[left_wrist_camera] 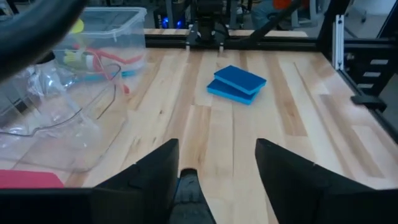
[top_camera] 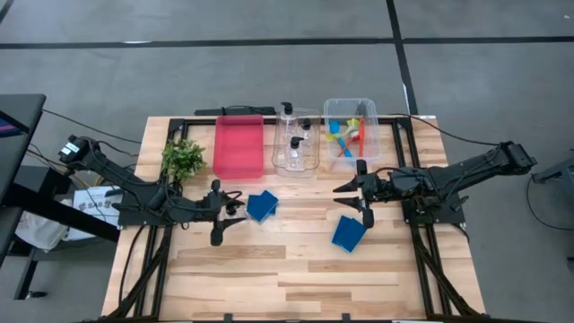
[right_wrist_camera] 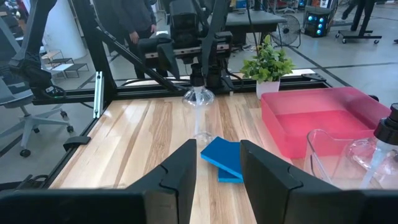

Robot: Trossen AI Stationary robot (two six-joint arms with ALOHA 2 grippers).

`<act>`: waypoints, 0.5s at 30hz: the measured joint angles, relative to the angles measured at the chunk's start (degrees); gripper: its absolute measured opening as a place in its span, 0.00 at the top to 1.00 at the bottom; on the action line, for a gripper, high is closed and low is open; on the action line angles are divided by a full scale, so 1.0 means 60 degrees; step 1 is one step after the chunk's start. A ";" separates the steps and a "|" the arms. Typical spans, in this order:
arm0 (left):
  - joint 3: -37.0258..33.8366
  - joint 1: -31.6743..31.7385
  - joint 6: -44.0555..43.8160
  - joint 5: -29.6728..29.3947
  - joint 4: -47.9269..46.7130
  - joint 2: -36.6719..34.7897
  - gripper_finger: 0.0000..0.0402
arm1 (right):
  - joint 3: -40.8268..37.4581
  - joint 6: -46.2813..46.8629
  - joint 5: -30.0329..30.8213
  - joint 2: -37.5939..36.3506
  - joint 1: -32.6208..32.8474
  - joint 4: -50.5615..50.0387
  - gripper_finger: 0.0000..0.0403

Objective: Pick & Place Kitchen Sink Supplies
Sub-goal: Put the soap dispenser into the transparent bin

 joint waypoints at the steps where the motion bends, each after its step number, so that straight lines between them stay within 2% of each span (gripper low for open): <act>1: 0.0000 0.0006 0.0063 -0.0006 0.0002 0.0028 0.45 | 0.0000 0.0000 0.0000 0.0000 0.0000 0.0000 0.71; 8: 0.0000 0.0002 0.0160 -0.0231 -0.0049 0.0364 0.36 | 0.0000 0.0004 -0.0002 0.0000 0.0001 0.0000 0.71; 15: 0.0000 0.0006 0.0182 -0.0295 -0.0069 0.0796 0.34 | 0.0000 0.0007 -0.0004 0.0000 -0.0001 -0.0004 0.71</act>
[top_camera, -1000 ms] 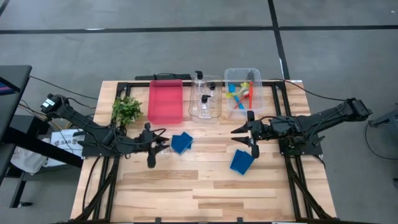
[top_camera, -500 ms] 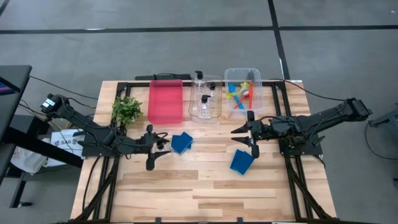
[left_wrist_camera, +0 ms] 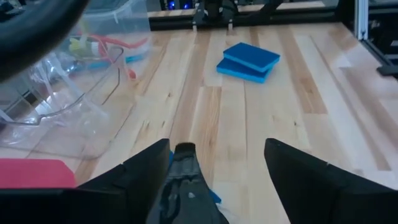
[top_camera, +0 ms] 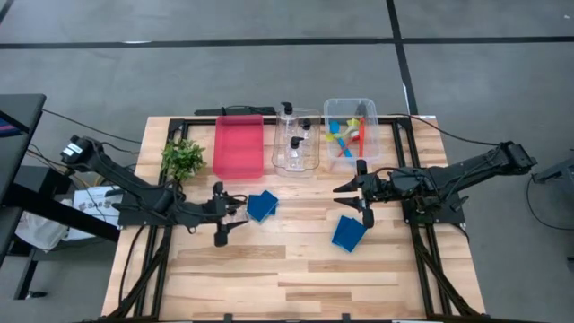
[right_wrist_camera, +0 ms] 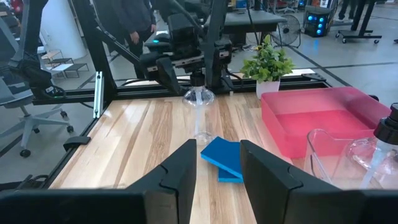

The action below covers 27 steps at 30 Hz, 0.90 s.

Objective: Pick & Place Kitchen Sink Supplies
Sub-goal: Put the soap dispenser into the transparent bin

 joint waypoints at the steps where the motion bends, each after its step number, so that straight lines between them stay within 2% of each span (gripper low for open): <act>1: 0.0000 0.0000 -0.0009 0.0000 0.0000 0.0062 0.34 | 0.0000 0.0000 0.0002 0.0000 0.0000 0.0000 0.71; 16: 0.0000 0.0000 -0.0694 -0.0270 0.0000 0.0767 0.42 | 0.0000 0.0000 0.0000 0.0000 0.0000 -0.0003 0.71; 21: 0.0000 0.0000 -0.0787 -0.0288 0.0000 0.0767 0.50 | 0.0000 0.0000 0.0004 0.0000 0.0001 -0.0004 0.71; 27: 0.0000 0.0000 -0.0787 -0.0291 0.0025 0.0767 0.63 | 0.0000 -0.0004 0.0004 0.0000 0.0004 -0.0004 0.71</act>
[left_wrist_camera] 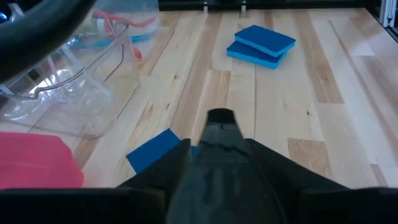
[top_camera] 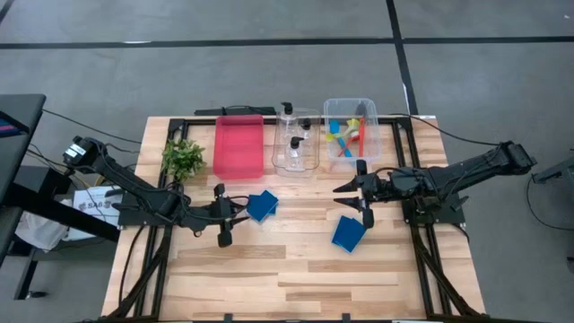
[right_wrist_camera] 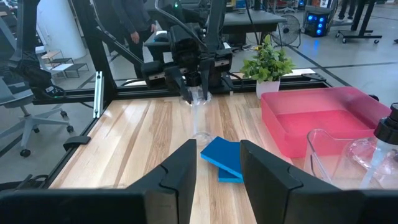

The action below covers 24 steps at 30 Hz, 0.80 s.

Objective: Pick & Place Kitchen Sink Supplies
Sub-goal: Put the soap dispenser into the transparent bin

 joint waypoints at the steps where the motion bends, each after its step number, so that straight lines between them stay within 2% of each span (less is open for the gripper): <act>1: 0.0000 0.0000 0.0000 0.0000 0.0007 0.0000 0.66 | 0.0000 0.0000 -0.0002 0.0000 -0.0002 0.0000 0.71; 5: 0.0000 0.0000 -0.0018 -0.0007 0.0051 0.0000 0.74 | 0.0004 0.0000 -0.0001 0.0060 -0.0002 0.0000 0.71; 14: -0.0004 0.0000 -0.0002 -0.0213 0.0274 -0.0002 0.72 | 0.0004 -0.0025 0.0000 0.0719 -0.0004 0.0133 0.71; 18: -0.0004 0.0004 0.0031 -0.0288 0.0586 -0.0015 0.76 | 0.0004 -0.0243 -0.0003 0.0954 -0.0005 0.0263 0.71; 24: 0.0012 0.0007 0.0037 -0.0716 0.1216 -0.0018 0.76 | 0.0004 -0.0255 0.0000 0.0911 -0.0033 0.0300 0.71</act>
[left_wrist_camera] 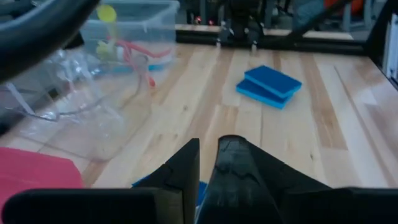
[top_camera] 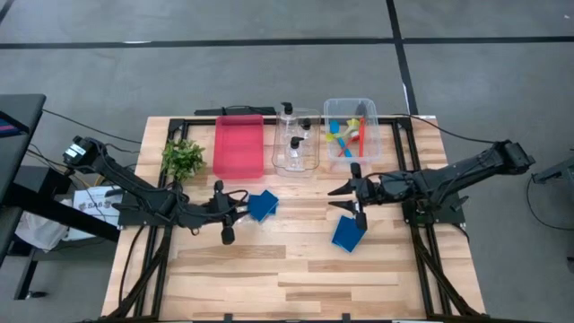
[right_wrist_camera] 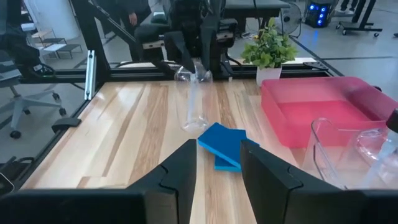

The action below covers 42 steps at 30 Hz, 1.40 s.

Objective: Pick & Place Kitchen Sink Supplies
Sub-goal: Put the soap dispenser into the transparent bin

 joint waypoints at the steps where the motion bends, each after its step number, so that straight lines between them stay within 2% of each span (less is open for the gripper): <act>1: 0.0060 0.0000 0.0001 -0.0104 0.0000 0.0000 0.76 | 0.0000 0.0000 -0.0001 -0.0033 0.0000 0.0006 0.71; 15: 0.1582 0.0247 0.1543 -0.0723 0.0142 0.0000 0.76 | 0.0000 -0.0004 0.0000 -0.0041 0.0000 0.0006 0.71; 22: 0.2030 0.1273 0.2142 -0.0716 0.0208 0.0000 0.76 | 0.0000 -0.0003 -0.0003 -0.0041 0.0000 0.0002 0.71; 30: 0.2771 0.3143 0.3256 -0.0420 0.0385 0.0000 0.76 | 0.0000 -0.0004 -0.0001 -0.0041 -0.0004 0.0001 0.71; 37: 0.3239 0.5146 0.3537 0.1525 0.1189 0.0218 0.76 | 0.0000 -0.0004 0.0000 -0.0039 -0.0004 -0.0005 0.71; 42: 0.3725 0.6251 0.3526 0.2457 0.1291 0.1130 0.76 | 0.0000 -0.0004 0.0000 -0.0041 -0.0004 -0.0013 0.71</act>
